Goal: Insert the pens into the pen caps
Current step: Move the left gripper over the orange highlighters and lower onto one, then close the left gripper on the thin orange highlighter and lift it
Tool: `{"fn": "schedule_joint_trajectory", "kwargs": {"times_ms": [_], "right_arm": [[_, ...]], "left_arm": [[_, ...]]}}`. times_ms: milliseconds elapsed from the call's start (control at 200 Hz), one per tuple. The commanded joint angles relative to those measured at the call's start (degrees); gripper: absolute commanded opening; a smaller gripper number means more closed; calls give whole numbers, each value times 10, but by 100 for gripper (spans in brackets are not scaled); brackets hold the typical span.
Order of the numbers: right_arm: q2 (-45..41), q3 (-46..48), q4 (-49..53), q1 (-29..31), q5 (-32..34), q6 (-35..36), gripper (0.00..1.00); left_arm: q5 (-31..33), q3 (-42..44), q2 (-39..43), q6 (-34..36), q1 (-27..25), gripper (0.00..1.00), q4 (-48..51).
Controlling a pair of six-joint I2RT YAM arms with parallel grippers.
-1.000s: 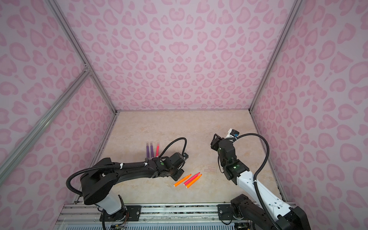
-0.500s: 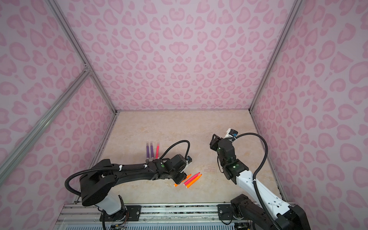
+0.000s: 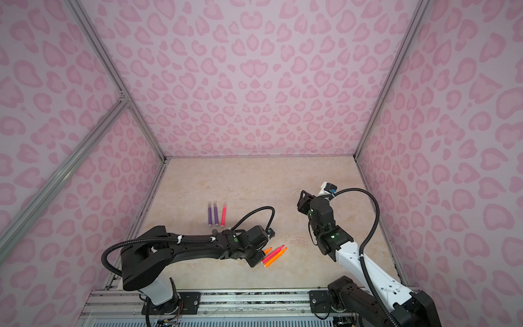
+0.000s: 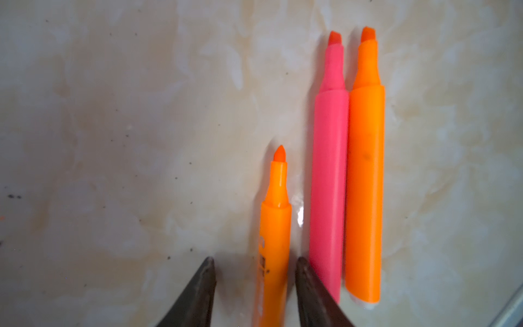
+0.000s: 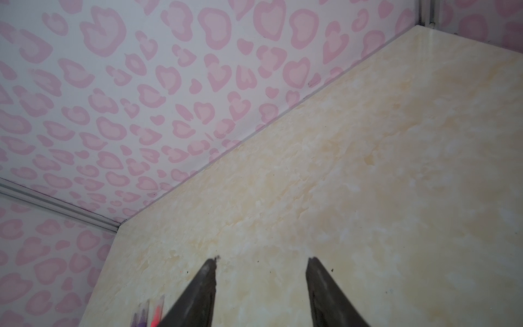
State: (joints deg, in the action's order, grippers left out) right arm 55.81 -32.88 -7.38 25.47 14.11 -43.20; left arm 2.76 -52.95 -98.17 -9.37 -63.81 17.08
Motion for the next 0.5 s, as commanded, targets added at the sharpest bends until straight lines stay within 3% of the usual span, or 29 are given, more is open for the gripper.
{"fn": "schedule_joint_trajectory", "kwargs": {"times_ms": [0, 315, 495], "right_arm": [[0, 0, -7, 0, -1, -3, 53], [-14, 6, -6, 1, 6, -3, 53], [-15, 9, -9, 0, 8, -2, 53]], "left_arm": [[19, -9, -9, 6, -7, 46, 16], [9, 6, 10, 7, -11, 47, 13], [11, 18, 16, 0, -11, 42, 13]]}}
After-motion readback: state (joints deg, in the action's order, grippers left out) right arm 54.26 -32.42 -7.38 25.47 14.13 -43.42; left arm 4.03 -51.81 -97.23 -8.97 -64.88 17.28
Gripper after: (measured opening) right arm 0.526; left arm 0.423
